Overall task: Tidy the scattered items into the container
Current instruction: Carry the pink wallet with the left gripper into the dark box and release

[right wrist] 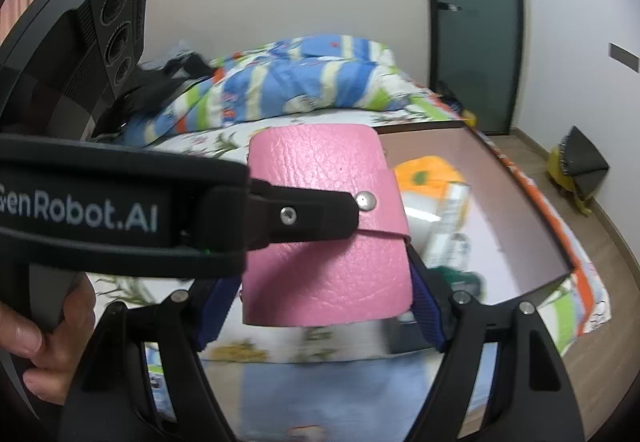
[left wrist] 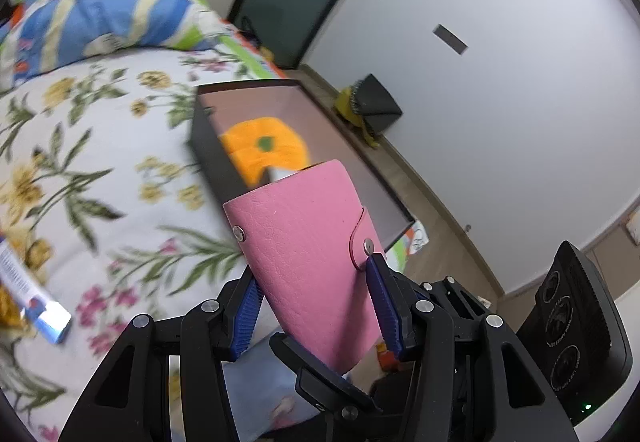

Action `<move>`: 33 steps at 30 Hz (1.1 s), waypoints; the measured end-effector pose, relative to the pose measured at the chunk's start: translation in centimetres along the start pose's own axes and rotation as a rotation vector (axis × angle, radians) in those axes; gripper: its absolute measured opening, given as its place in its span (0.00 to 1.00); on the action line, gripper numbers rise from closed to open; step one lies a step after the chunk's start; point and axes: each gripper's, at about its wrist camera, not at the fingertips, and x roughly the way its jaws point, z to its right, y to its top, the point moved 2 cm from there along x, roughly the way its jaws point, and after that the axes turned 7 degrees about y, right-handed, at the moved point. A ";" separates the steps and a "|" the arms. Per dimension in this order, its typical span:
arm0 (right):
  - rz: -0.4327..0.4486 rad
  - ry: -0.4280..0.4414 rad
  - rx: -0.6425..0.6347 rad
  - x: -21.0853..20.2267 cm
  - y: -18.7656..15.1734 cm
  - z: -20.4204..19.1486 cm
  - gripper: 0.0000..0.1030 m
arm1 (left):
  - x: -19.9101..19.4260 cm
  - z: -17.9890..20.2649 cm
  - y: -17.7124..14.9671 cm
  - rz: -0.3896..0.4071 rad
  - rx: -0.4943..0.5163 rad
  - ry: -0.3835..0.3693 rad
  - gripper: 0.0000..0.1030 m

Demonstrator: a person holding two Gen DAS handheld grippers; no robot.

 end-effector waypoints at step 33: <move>0.072 -0.196 0.115 1.6 -0.5 15.6 1.00 | 11.9 7.3 6.4 -0.074 0.067 0.047 0.54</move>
